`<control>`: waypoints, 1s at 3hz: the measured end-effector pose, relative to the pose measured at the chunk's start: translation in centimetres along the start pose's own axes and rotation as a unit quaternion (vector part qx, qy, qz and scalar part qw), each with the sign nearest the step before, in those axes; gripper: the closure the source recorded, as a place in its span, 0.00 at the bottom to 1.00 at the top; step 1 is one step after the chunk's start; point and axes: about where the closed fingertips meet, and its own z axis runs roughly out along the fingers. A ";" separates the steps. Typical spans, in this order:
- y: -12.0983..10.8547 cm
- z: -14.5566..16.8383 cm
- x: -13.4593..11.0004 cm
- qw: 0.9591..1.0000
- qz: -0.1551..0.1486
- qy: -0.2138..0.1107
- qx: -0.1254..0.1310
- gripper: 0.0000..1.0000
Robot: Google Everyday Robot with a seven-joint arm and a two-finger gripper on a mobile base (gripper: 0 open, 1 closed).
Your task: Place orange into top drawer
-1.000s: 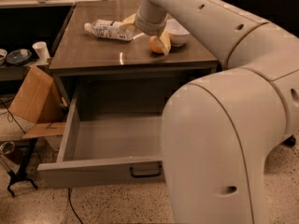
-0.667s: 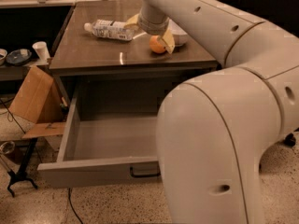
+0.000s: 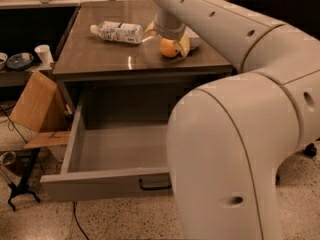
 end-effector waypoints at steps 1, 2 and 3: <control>-0.7 -0.6 -0.2 1.000 -0.004 -0.010 -0.005 0.50; -0.9 -1.2 -0.1 1.000 -0.008 -0.014 -0.010 0.73; -2.2 -2.8 0.2 1.000 -0.017 -0.012 -0.016 0.96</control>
Offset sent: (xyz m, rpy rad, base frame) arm -0.0163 -0.0114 0.0188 0.0029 -0.0579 0.0167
